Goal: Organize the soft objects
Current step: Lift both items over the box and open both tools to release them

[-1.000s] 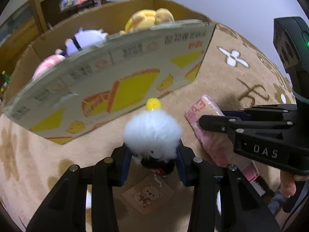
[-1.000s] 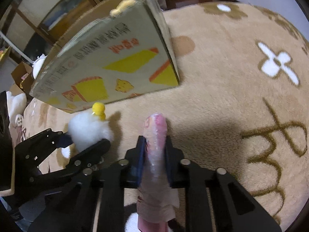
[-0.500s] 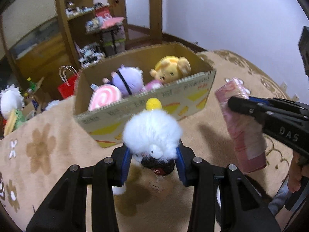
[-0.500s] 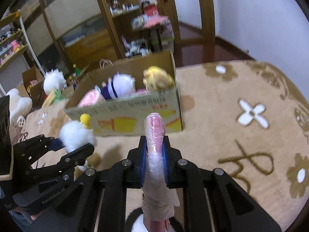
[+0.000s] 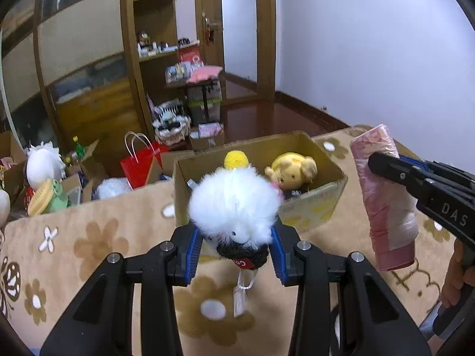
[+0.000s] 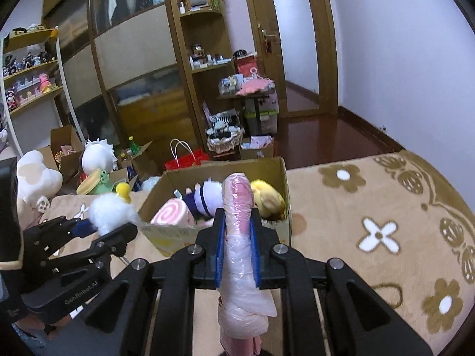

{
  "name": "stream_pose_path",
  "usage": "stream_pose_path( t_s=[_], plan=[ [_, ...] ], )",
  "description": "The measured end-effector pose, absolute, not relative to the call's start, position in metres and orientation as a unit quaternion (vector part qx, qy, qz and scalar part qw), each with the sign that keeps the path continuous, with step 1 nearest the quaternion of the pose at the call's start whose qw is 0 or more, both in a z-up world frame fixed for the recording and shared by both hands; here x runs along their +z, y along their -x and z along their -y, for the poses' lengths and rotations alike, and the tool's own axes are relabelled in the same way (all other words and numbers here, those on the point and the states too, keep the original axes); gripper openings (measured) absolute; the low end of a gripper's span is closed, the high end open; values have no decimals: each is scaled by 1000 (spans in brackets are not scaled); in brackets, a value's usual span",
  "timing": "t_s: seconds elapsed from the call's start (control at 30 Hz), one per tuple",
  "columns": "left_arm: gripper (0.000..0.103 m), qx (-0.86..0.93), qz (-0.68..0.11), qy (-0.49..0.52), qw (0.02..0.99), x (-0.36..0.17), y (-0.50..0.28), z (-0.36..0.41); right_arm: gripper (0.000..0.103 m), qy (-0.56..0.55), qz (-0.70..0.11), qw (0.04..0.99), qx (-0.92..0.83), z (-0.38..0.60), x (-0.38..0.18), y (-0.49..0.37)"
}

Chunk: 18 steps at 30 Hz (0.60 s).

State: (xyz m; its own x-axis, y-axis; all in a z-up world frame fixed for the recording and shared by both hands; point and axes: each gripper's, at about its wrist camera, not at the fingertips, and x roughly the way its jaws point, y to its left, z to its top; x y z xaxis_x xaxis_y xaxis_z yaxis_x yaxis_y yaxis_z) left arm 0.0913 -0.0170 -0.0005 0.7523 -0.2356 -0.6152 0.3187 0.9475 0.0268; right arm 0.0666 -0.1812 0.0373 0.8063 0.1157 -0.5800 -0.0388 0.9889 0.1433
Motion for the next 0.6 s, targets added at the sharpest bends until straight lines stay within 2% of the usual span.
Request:
stream_pose_path(
  t_s=[0.2, 0.6],
  plan=[
    [39, -128, -293, -63, 945, 13, -108, 13, 16, -52, -293, 954, 41, 177, 49, -83],
    [39, -120, -289, -84, 946, 10, -150, 20, 16, -45, -288, 956, 41, 181, 48, -130]
  ],
)
